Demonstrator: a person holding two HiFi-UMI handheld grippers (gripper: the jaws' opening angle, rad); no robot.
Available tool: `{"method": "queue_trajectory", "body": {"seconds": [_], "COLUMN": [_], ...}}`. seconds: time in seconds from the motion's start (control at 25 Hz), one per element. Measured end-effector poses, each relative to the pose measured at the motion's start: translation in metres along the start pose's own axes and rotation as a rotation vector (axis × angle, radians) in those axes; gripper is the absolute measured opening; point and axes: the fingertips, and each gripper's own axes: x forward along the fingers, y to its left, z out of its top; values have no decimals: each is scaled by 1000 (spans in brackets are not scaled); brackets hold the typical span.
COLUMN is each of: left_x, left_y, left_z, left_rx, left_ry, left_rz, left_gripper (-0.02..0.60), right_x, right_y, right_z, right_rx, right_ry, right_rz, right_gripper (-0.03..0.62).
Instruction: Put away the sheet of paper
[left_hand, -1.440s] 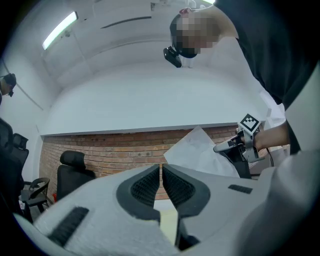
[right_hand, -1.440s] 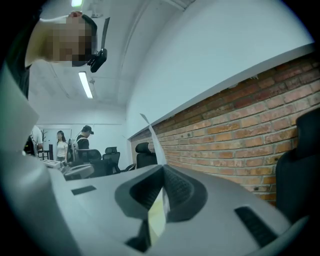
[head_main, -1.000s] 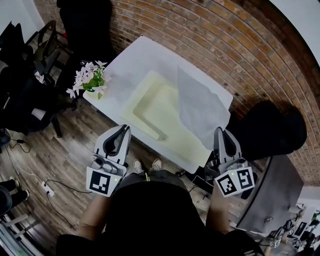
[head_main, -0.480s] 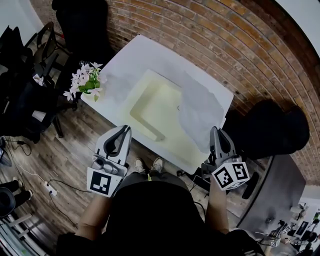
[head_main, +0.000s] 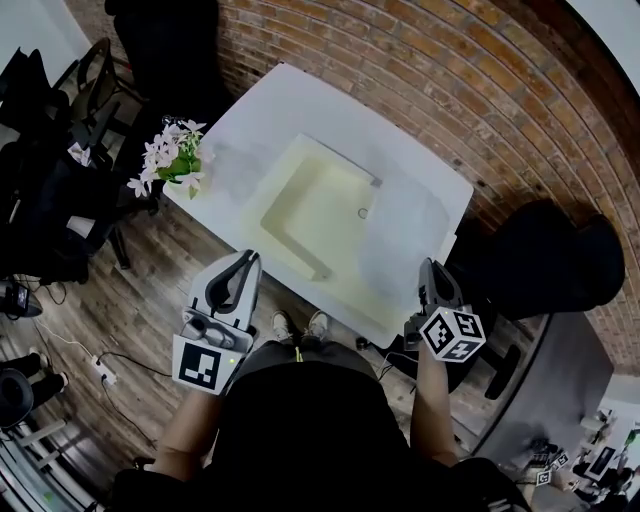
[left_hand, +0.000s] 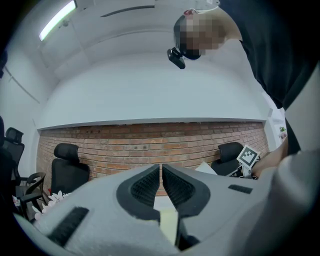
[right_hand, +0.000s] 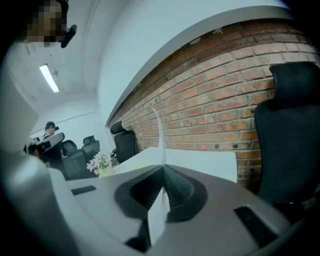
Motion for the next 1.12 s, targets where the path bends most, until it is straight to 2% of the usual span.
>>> {"method": "queue_trajectory", "body": {"seconds": [0.52, 1.12], "left_x": [-5, -4], "left_y": [1, 5], "left_z": [-1, 0], "left_rx": [9, 25], "left_ry": [20, 30], "left_rz": [29, 48], "left_gripper": [38, 38], "right_x": [10, 35], "right_y": [-71, -66], "right_z": [-59, -91], "right_rx": [-40, -18], "right_ry": [155, 225], "right_rz": [-165, -145], "right_gripper": [15, 15]}}
